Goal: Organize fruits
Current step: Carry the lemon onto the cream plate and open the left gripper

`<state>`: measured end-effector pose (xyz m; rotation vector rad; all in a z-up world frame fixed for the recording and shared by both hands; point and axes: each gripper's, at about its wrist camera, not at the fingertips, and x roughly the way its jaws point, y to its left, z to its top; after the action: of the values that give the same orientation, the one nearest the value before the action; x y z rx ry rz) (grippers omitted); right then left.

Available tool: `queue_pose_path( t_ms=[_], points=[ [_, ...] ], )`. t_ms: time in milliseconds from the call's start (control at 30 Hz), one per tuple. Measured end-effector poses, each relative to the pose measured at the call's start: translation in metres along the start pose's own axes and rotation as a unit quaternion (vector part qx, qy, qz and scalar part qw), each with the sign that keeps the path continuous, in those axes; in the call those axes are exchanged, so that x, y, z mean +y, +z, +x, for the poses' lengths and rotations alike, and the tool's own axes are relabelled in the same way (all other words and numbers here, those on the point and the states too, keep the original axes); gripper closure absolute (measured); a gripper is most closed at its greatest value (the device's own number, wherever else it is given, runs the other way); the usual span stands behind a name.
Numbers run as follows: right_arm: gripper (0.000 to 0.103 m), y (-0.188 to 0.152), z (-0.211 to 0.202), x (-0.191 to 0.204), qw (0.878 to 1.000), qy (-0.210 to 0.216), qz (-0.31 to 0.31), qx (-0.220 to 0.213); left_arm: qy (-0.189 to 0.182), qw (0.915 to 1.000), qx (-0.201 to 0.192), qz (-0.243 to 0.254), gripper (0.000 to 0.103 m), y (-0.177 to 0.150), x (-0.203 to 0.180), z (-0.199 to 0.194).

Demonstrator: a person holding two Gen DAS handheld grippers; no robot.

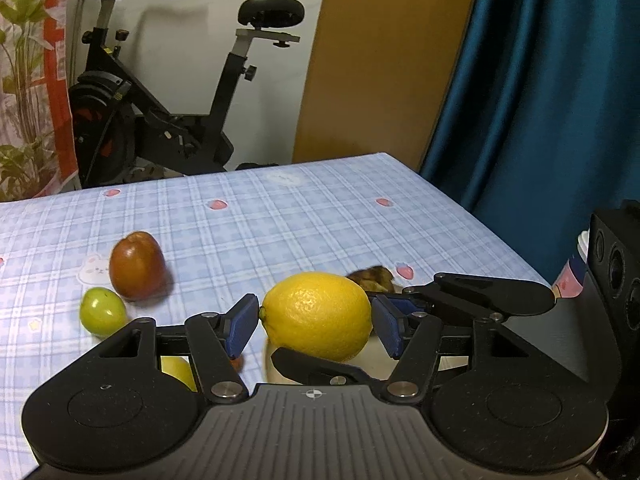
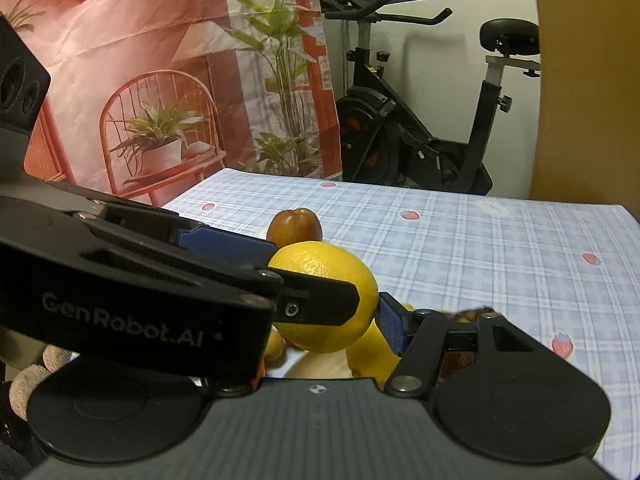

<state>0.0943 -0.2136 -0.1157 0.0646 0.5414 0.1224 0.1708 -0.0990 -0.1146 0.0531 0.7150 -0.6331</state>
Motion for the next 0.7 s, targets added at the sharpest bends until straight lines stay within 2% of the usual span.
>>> queue_pose_path(
  t_ms=[400, 700],
  points=[
    [0.04, -0.029, -0.007, -0.013, 0.999, 0.009, 0.04, 0.016, 0.004, 0.9994, 0.035, 0.005, 0.039, -0.014, -0.012, 0.007],
    [0.04, -0.037, 0.002, -0.019, 0.998, 0.016, 0.054, 0.032, 0.008, 0.9987, 0.05, -0.002, 0.039, -0.02, -0.011, 0.017]
  ],
)
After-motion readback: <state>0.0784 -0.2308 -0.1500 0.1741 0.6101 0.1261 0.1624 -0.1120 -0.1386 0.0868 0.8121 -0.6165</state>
